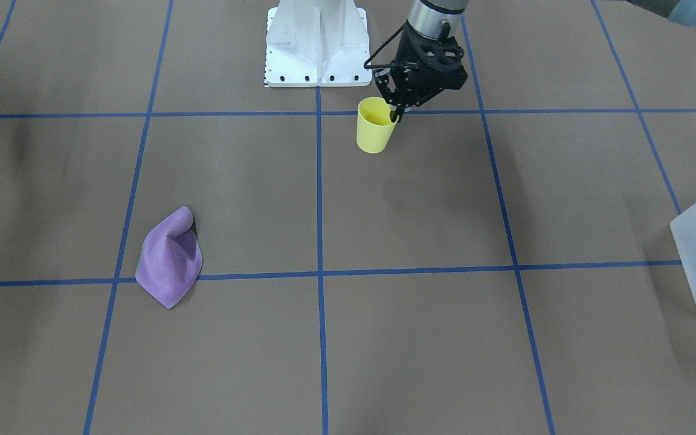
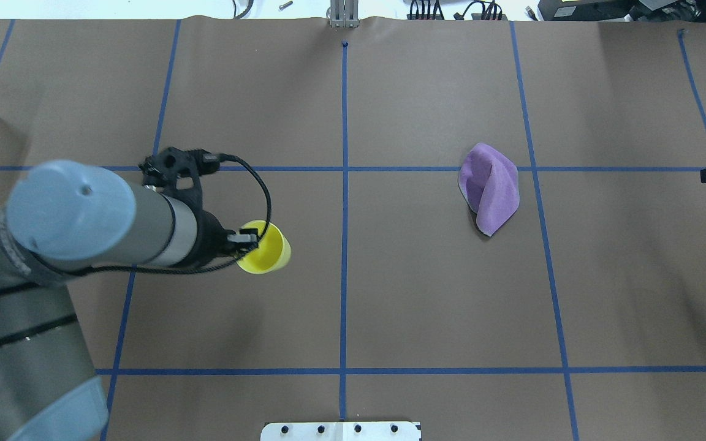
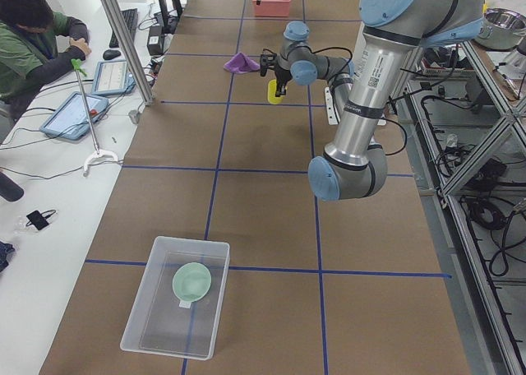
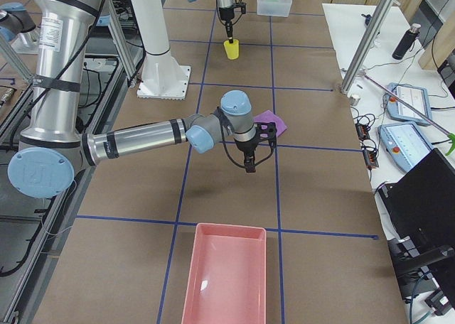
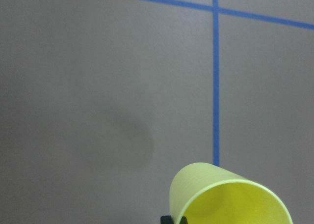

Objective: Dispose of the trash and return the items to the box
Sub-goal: 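Grasp the yellow cup with the left gripper and lift it away, then place the cup in the clear bin while the right gripper reaches the purple cloth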

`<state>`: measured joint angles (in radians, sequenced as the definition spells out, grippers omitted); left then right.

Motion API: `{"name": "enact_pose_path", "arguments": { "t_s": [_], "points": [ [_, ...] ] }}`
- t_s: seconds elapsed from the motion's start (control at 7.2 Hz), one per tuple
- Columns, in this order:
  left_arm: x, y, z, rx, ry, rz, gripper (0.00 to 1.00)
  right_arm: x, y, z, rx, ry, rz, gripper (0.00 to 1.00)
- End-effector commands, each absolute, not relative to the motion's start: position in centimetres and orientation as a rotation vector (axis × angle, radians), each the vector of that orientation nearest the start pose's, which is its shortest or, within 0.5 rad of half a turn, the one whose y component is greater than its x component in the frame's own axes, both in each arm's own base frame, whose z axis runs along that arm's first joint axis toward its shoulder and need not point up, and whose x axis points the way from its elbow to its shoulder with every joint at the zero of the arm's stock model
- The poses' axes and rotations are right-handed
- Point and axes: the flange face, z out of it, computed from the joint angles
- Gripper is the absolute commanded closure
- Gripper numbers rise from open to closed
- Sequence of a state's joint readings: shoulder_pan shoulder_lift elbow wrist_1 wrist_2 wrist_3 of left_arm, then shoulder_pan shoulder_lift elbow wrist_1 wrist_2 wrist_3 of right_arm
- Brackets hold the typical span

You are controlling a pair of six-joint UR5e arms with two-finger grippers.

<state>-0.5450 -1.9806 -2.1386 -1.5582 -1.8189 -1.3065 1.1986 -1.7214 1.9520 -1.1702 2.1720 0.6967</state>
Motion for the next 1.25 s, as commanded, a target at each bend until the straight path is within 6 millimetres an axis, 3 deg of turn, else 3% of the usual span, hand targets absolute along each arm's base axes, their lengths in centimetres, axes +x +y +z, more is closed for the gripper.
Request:
{"name": "enact_pose_path", "arguments": {
  "t_s": [0.0,0.28,0.56,0.69,0.83,0.97,1.11],
  "points": [
    [29.8,-42.9,25.1,0.214,0.894,-0.046,1.00,-13.6,-46.1,46.3,0.215,-0.863,0.162,0.00],
    [19.0,-48.5,31.7,0.263,0.819,0.067,1.00,-19.2,-47.3,42.3,0.233,-0.876,0.210,0.00],
    [8.4,-54.2,40.3,0.288,0.739,0.177,1.00,-23.1,-47.4,39.9,0.236,-0.891,0.240,0.00],
    [1.7,-57.0,46.6,0.276,0.715,0.222,1.00,-24.4,-47.7,39.0,0.230,-0.881,0.251,0.00],
    [-2.9,-59.6,51.7,0.266,0.683,0.270,1.00,-26.3,-48.2,37.0,0.223,-0.864,0.261,0.00],
    [-6.4,-62.3,57.1,0.229,0.671,0.294,1.00,-28.6,-48.0,35.5,0.224,-0.854,0.277,0.00],
    [-8.0,-63.3,65.1,0.252,0.658,0.298,1.00,-30.2,-47.6,34.4,0.236,-0.858,0.279,0.00]
  ]
}}
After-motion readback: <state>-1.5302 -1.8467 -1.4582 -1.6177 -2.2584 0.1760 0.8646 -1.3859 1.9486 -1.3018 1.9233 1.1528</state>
